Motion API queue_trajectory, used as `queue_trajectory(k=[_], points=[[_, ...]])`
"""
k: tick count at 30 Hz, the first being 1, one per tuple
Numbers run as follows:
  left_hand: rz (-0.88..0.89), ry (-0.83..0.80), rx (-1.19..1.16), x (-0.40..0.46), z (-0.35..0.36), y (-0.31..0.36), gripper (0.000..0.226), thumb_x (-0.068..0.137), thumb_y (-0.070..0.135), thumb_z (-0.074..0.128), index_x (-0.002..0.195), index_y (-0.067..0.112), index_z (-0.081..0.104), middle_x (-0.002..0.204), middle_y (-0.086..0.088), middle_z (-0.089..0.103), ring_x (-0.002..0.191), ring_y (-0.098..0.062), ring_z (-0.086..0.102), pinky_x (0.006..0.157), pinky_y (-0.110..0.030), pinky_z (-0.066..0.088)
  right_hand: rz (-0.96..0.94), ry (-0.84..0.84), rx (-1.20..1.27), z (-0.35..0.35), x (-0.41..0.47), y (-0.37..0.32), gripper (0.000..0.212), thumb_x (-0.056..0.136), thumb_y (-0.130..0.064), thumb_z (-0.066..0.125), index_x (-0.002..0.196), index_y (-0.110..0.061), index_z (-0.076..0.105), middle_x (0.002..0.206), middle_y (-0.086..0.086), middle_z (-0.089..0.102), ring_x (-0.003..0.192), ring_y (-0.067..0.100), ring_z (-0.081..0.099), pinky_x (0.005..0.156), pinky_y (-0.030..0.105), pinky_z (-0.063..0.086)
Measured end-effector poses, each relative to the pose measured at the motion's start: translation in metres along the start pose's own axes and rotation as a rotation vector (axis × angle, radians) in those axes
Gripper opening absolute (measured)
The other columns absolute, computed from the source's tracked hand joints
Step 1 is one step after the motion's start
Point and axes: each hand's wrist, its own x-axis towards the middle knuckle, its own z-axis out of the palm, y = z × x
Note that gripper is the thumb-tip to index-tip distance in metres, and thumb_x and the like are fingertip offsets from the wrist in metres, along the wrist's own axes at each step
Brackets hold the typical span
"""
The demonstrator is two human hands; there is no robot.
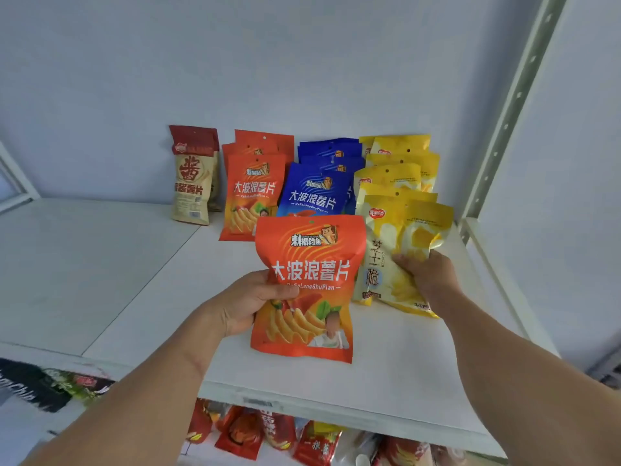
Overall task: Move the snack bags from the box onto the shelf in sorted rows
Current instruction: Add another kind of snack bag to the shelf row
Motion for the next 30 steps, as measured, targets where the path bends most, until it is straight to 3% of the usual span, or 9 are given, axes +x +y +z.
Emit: queue_trajectory(k=[2,6,12,16,19,21,23,26,30], points=[[-0.012,0.009,-0.002,0.010,-0.001,0.001,0.049,0.078,0.013,0.074,0.126,0.011,0.064,0.119,-0.013,0.073,0.110,-0.032,0.070,0.095,-0.046,0.055,0.001,0.024,-0.059,0.002,0.011,0.001,0.046,0.080,-0.048,0.079,0.103,-0.011,0.067,0.095,0.007,0.070,0.088,0.029,0.066,0.081,0.041,0.056],[-0.028,0.018,-0.014,0.025,-0.003,-0.001,0.051,0.077,0.014,0.075,0.126,0.011,0.064,0.121,-0.014,0.072,0.113,-0.033,0.069,0.099,-0.048,0.053,-0.031,0.039,-0.123,0.005,0.024,-0.001,0.045,0.084,-0.049,0.074,0.104,-0.010,0.066,0.096,0.008,0.068,0.086,0.027,0.061,0.072,0.034,0.046],[-0.028,0.035,-0.016,0.037,-0.009,0.000,0.052,0.075,0.015,0.076,0.125,0.013,0.065,0.120,-0.013,0.073,0.112,-0.032,0.069,0.096,-0.046,0.054,-0.026,0.054,-0.199,0.016,0.034,-0.008,0.050,0.084,-0.053,0.072,0.110,-0.010,0.066,0.097,0.005,0.067,0.086,0.025,0.059,0.071,0.032,0.044],[-0.006,0.047,-0.001,0.037,-0.009,0.002,0.054,0.075,0.019,0.076,0.127,0.018,0.063,0.119,-0.010,0.073,0.111,-0.030,0.070,0.095,-0.046,0.055,0.020,0.126,-0.241,0.016,0.028,-0.010,0.061,0.080,-0.056,0.075,0.117,-0.011,0.057,0.109,0.008,0.068,0.088,0.027,0.058,0.071,0.034,0.045],[0.037,0.063,0.014,0.035,-0.009,0.007,0.053,0.075,0.020,0.077,0.127,0.020,0.063,0.118,-0.008,0.074,0.111,-0.028,0.070,0.096,-0.046,0.055,0.048,0.178,-0.222,0.012,0.024,-0.013,0.081,0.076,-0.056,0.079,0.134,-0.013,0.044,0.126,0.009,0.063,0.110,0.034,0.062,0.079,0.039,0.049],[0.055,0.074,0.014,0.034,-0.010,0.008,0.056,0.073,0.022,0.080,0.126,0.021,0.063,0.117,-0.007,0.074,0.112,-0.028,0.070,0.097,-0.047,0.054,0.047,0.198,-0.221,0.010,0.023,-0.017,0.097,0.074,-0.058,0.079,0.146,-0.014,0.032,0.142,0.008,0.053,0.127,0.035,0.054,0.089,0.041,0.048],[0.069,0.086,0.020,0.034,-0.012,0.010,0.062,0.068,0.025,0.083,0.127,0.023,0.063,0.119,-0.006,0.074,0.113,-0.028,0.069,0.100,-0.049,0.052,0.042,0.240,-0.278,0.007,0.020,-0.019,0.107,0.077,-0.063,0.074,0.155,-0.014,0.020,0.156,0.009,0.038,0.142,0.033,0.038,0.108,0.048,0.040],[0.088,0.106,0.024,0.032,-0.016,0.015,0.057,0.073,0.023,0.081,0.127,0.024,0.063,0.120,-0.005,0.074,0.115,-0.027,0.068,0.103,-0.050,0.050,-0.122,0.342,-0.518,0.004,0.011,-0.026,0.085,0.089,-0.061,0.059,0.153,-0.014,0.027,0.159,0.010,0.031,0.146,0.033,0.026,0.117,0.049,0.023],[0.104,0.152,0.005,0.030,-0.025,0.021,0.054,0.075,0.024,0.080,0.126,0.024,0.064,0.118,-0.004,0.075,0.112,-0.027,0.070,0.099,-0.049,0.053,-0.646,0.233,-0.861,0.017,-0.004,-0.047,0.038,0.102,-0.040,0.045,0.126,-0.017,0.064,0.137,0.005,0.059,0.129,0.030,0.047,0.110,0.042,0.029]])
